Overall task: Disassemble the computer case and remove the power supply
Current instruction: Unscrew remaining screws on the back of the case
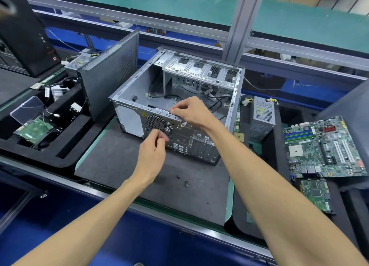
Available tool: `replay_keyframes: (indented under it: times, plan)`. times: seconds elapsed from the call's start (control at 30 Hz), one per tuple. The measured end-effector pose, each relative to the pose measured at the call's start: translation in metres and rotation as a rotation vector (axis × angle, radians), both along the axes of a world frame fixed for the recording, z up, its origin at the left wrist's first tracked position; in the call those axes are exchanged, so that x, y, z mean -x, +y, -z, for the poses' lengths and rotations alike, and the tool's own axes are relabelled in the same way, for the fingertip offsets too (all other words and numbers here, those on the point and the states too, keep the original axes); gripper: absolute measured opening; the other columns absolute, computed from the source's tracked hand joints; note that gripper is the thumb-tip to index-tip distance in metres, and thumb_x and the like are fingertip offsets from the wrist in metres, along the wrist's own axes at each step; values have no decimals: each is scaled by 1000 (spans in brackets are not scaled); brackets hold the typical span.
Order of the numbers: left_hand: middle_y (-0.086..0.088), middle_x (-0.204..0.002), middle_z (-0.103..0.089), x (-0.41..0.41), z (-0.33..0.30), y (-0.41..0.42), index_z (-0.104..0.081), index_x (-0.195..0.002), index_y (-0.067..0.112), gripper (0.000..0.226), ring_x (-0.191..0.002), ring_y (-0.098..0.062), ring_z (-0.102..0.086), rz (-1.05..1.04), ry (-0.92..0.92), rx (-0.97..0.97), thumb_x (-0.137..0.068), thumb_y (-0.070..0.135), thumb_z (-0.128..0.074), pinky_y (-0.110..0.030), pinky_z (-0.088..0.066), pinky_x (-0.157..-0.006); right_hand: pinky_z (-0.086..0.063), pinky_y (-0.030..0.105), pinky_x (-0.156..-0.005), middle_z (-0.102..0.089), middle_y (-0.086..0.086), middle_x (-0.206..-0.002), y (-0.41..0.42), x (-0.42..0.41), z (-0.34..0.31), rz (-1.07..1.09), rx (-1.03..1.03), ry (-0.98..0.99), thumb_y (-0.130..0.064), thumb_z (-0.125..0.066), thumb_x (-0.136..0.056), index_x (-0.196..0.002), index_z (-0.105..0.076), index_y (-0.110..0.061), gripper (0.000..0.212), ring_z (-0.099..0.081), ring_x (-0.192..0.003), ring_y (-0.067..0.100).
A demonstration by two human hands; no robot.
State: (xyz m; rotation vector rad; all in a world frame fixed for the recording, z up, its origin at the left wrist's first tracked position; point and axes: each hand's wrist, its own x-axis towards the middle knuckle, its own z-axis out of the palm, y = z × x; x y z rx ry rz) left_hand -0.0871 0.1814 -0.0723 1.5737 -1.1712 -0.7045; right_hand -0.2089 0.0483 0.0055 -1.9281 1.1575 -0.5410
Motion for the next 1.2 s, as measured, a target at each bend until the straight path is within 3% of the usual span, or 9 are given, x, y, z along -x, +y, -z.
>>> replay_keyframes:
  times: [0.1, 0.23, 0.43, 0.53, 0.67, 0.83, 1.03, 1.13, 1.2]
  plan:
    - [7, -75, -61, 0, 2, 5, -55, -90, 25, 23, -71, -11, -59, 59, 40, 38, -103, 15, -39, -24, -47, -66, -38, 12, -46, -65, 4, -64, -1, -1, 1, 3, 0, -4, -20, -67, -95, -97, -80, -12, 15, -43, -41, -1]
    - [12, -85, -67, -1, 32, 18, -56, -92, 27, 24, -74, -3, -58, 117, -51, -115, -108, 25, -37, -17, -42, -67, -39, 11, -46, -63, -5, -58, -3, -1, 2, -2, 4, 28, -17, -64, -94, -93, -79, -8, 18, -43, -37, -1]
    - [-5, -71, -60, -25, 32, 14, -49, -97, 26, 27, -67, -21, -54, -85, 53, -252, -106, 43, -30, -32, -45, -61, -42, 23, -58, -59, -12, -60, -3, -11, 7, -34, 58, 144, -36, -56, -95, -75, -66, -13, 32, -49, -51, 6]
    - [-10, -82, -59, -42, 32, 18, -38, -100, 20, 24, -68, -25, -51, -154, 48, -368, -103, 41, -28, -41, -42, -65, -44, 29, -71, -64, -7, -91, 0, -19, 10, -106, 130, 277, -65, -50, -94, -104, -66, -24, 44, -60, -83, 13]
    - [-8, -84, -61, -58, 37, 28, -41, -99, 21, 16, -69, -23, -51, -118, -29, -373, -103, 33, -31, -38, -40, -62, -47, 41, -99, -64, 7, -128, -3, -30, 11, -221, 137, 496, -71, -49, -91, -135, -56, -22, 67, -57, -120, 28]
    - [-5, -80, -63, -67, 44, 32, -47, -93, 26, 15, -64, -19, -50, -136, -25, -365, -103, 33, -39, -35, -42, -59, -43, 34, -76, -68, 5, -102, -9, -43, 12, -291, 185, 586, -58, -58, -95, -118, -65, -15, 49, -63, -108, 30]
    - [-1, -81, -63, -66, 43, 31, -49, -93, 27, 14, -67, -19, -53, -138, -15, -329, -103, 33, -41, -34, -41, -60, -39, 43, -113, -49, 7, -152, -11, -42, 16, -255, 180, 567, -63, -60, -91, -151, -45, -18, 76, -44, -140, 29]
    - [-5, -80, -63, -66, 41, 30, -49, -95, 26, 13, -66, -20, -51, -135, -9, -319, -103, 31, -41, -35, -40, -60, -45, 37, -103, -60, 5, -141, -11, -42, 16, -259, 174, 537, -60, -62, -92, -145, -53, -20, 67, -54, -129, 27]
    - [-11, -78, -63, -66, 41, 29, -48, -94, 25, 13, -66, -20, -50, -124, -26, -310, -103, 30, -41, -36, -40, -60, -43, 29, -83, -72, -1, -107, -9, -40, 14, -264, 160, 499, -57, -63, -93, -130, -65, -22, 51, -63, -95, 18]
